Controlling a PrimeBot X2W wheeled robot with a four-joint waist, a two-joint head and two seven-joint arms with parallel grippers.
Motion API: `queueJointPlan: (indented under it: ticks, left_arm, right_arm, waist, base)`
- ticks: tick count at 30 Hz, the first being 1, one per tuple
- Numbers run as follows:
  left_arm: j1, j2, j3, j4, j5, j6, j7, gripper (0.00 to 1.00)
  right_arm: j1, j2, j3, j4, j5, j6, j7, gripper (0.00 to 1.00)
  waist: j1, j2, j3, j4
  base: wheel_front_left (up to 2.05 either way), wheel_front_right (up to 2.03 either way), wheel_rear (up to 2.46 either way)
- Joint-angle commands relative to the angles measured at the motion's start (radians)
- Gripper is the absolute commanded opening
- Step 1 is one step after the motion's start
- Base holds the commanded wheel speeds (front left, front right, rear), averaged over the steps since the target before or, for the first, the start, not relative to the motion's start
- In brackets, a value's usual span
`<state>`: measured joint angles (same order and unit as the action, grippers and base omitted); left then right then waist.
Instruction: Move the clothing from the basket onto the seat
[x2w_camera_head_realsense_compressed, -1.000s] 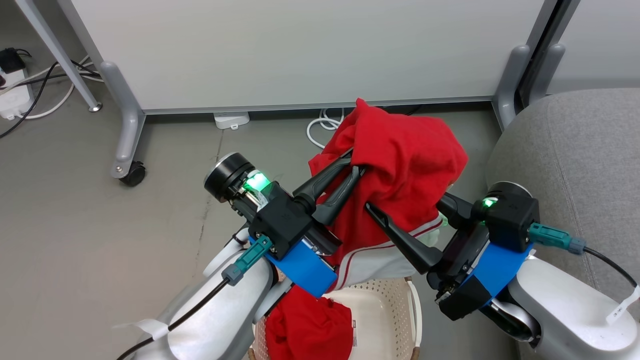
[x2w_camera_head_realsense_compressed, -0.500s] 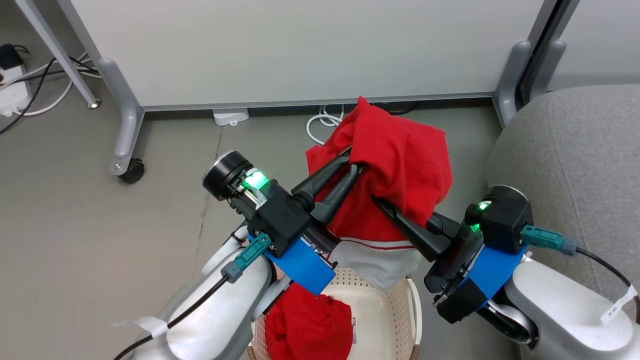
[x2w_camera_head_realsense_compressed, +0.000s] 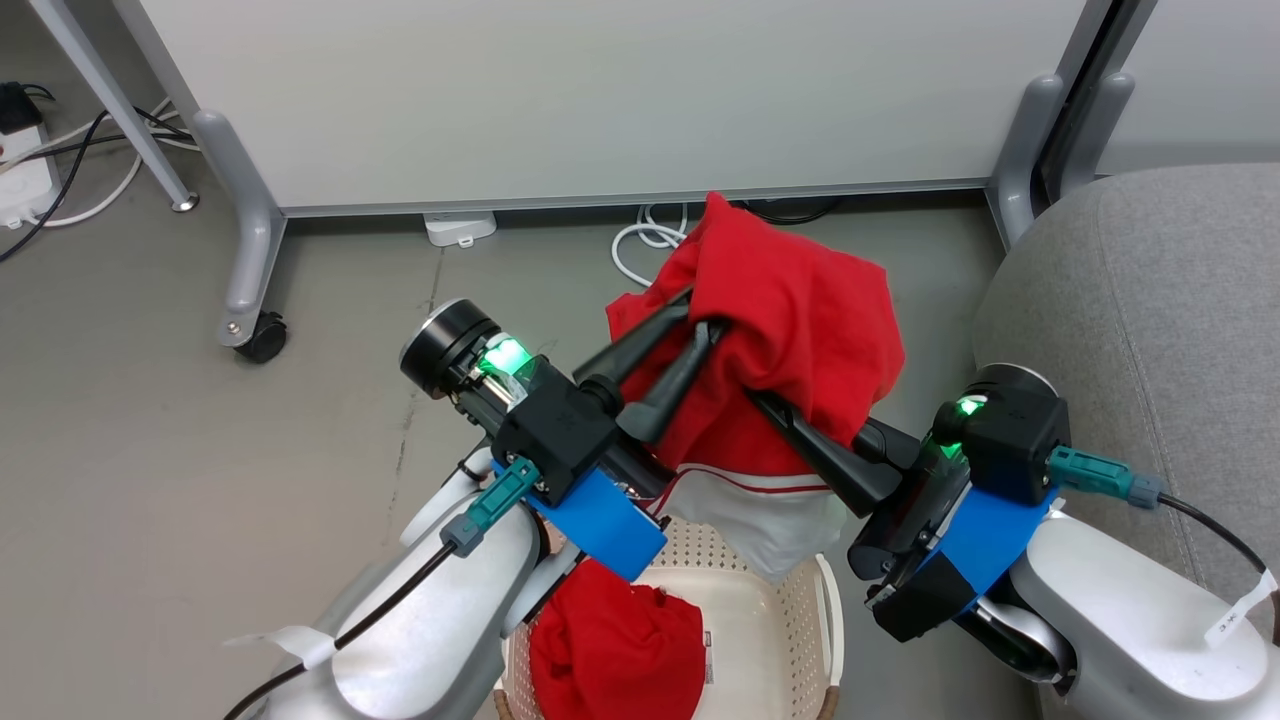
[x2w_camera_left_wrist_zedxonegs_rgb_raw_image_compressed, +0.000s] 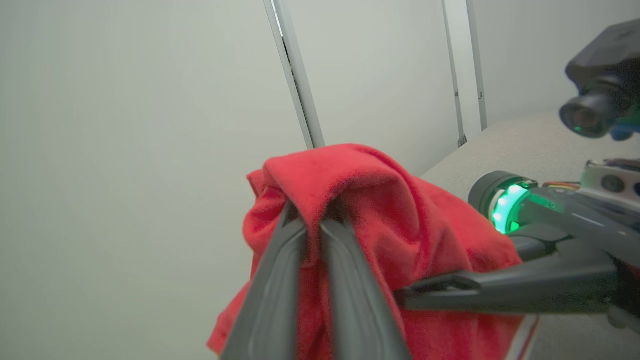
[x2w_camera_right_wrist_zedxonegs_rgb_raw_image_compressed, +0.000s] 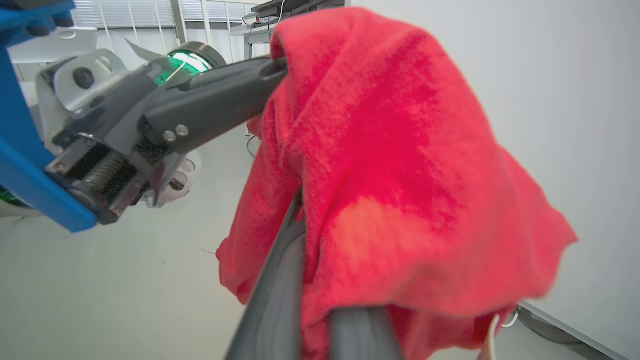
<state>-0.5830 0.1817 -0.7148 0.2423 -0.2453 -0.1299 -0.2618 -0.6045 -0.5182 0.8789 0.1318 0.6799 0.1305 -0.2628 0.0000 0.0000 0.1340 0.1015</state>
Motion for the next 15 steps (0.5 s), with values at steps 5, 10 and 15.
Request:
queueJointPlan:
  ticks: [5, 10, 15]
  left_arm:
    - [-0.018, -0.003, 0.005, 0.001, 0.005, 0.000, -0.005, 1.00]
    - [-0.022, 0.001, 0.009, 0.001, 0.010, 0.000, -0.004, 1.00]
    - [-0.025, 0.002, 0.016, -0.009, 0.018, 0.000, -0.004, 1.00]
  right_arm:
    - [0.008, 0.008, -0.013, -0.008, -0.002, 0.000, -0.003, 0.00]
    - [0.011, 0.012, -0.023, -0.010, -0.006, 0.000, -0.003, 0.00]
    - [0.021, 0.018, -0.051, -0.003, -0.007, 0.000, -0.003, 0.00]
  waist:
    - [0.0000, 0.0000, 0.003, 0.000]
    - [0.0000, 0.0000, 0.011, -0.001]
    - [0.0000, 0.0000, 0.025, -0.014]
  base:
    - [0.00, 0.00, 0.00]
    - [0.00, 0.00, 0.00]
    - [0.00, 0.00, 0.00]
